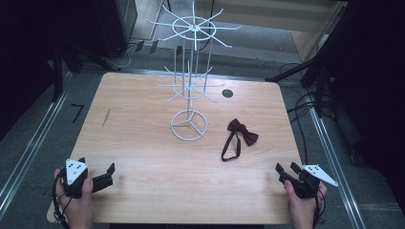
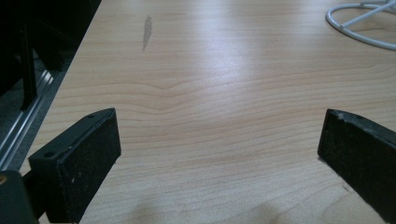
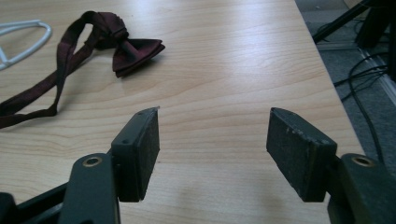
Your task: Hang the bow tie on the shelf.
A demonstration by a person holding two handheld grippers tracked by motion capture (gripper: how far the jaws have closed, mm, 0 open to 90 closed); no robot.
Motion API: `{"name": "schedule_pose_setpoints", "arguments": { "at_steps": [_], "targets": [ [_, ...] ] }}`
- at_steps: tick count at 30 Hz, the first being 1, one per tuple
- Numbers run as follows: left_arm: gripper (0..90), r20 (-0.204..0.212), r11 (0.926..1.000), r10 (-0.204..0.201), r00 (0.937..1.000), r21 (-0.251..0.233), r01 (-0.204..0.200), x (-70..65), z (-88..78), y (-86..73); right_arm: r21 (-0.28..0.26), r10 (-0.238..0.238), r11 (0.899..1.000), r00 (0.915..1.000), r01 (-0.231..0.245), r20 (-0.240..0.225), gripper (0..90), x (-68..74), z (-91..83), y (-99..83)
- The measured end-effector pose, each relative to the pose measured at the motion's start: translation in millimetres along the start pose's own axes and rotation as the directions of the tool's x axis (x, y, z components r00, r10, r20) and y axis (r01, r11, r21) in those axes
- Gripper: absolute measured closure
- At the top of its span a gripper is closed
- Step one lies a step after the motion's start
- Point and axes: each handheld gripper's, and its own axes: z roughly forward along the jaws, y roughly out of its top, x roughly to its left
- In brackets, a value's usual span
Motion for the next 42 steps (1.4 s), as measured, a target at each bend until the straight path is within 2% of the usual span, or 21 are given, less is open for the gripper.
{"name": "schedule_pose_setpoints", "arguments": {
  "at_steps": [2, 5, 9, 11, 18, 22, 25, 27, 29, 31, 34, 36, 39, 41, 42],
  "targets": [
    [0.0, 0.005, 1.0000, 0.007, 1.0000, -0.001, -0.007, -0.5, -0.1, -0.1, 0.010, 0.000, 1.000, 1.0000, 0.000, 0.008, 34.2, 0.1, -0.3, 3.2],
    [0.0, 0.002, 0.9999, -0.007, 1.0000, -0.014, 0.007, 0.5, -1.6, -0.6, 0.030, -0.012, 0.999, 0.9998, 0.012, 0.013, 30.3, 2.7, -1.9, 8.2],
    [0.0, 0.011, 0.9996, -0.017, 0.9998, -0.021, 0.018, 2.0, -2.1, -1.0, 0.081, -0.070, 0.994, 0.9975, 0.069, 0.011, 24.8, 12.9, -3.4, 20.7],
    [0.0, 0.018, 0.9997, -0.016, 0.9997, -0.019, 0.016, 1.8, -1.9, -1.0, 0.099, -0.081, 0.992, 0.9967, 0.079, 0.009, 23.9, 17.8, -3.1, 27.3],
    [0.0, 0.030, 0.9997, -0.022, 0.9993, -0.014, 0.022, 2.1, -0.9, -0.3, 0.194, -0.076, 0.978, 0.9965, 0.081, -0.034, 23.3, 38.4, 11.2, 41.9],
    [0.0, 0.034, 0.9998, -0.015, 0.9993, -0.013, 0.015, 2.0, -1.0, -0.3, 0.256, -0.091, 0.962, 0.9949, 0.099, -0.044, 23.3, 53.1, 25.2, 50.2],
    [0.0, 0.038, 0.9998, -0.014, 0.9992, -0.016, 0.014, 1.6, -0.4, -0.1, 0.294, -0.119, 0.947, 0.9915, 0.130, -0.052, 21.6, 64.6, 36.4, 58.8],
    [0.1, 0.041, 0.9998, -0.014, 0.9991, -0.014, 0.015, 1.7, 0.2, 0.2, 0.315, -0.149, 0.935, 0.9869, 0.161, -0.061, 18.6, 72.8, 44.9, 65.3],
    [0.1, 0.042, 0.9998, -0.014, 0.9990, -0.015, 0.015, 1.8, 0.7, 0.4, 0.333, -0.156, 0.928, 0.9857, 0.168, -0.065, 14.2, 78.6, 51.3, 70.1],
    [0.1, 0.044, 0.9998, -0.015, 0.9989, -0.014, 0.016, 1.8, 1.3, 0.6, 0.360, -0.150, 0.917, 0.9844, 0.173, -0.092, 10.3, 84.4, 60.6, 74.9],
    [0.1, 0.043, 0.9998, -0.012, 0.9990, -0.013, 0.013, 1.5, 1.7, 0.8, 0.395, -0.167, 0.897, 0.9798, 0.197, -0.110, 2.7, 90.7, 71.6, 78.7],
    [0.1, 0.045, 0.9999, -0.011, 0.9989, -0.012, 0.011, 1.4, 1.8, 0.9, 0.416, -0.163, 0.886, 0.9779, 0.204, -0.131, 0.5, 94.0, 78.7, 81.2],
    [0.1, 0.050, 0.9999, -0.012, 0.9987, -0.010, 0.012, 1.7, 2.2, 1.1, 0.444, -0.174, 0.870, 0.9753, 0.217, -0.136, 0.0, 98.7, 89.8, 85.0],
    [0.1, 0.051, 0.9998, -0.014, 0.9986, -0.011, 0.015, 1.8, 2.4, 1.2, 0.449, -0.177, 0.866, 0.9746, 0.221, -0.138, 0.0, 100.7, 95.1, 87.7],
    [0.1, 0.051, 0.9998, -0.016, 0.9985, -0.013, 0.017, 1.8, 2.5, 1.2, 0.457, -0.178, 0.861, 0.9744, 0.222, -0.137, 0.0, 101.2, 98.3, 89.6]
  ]
}}
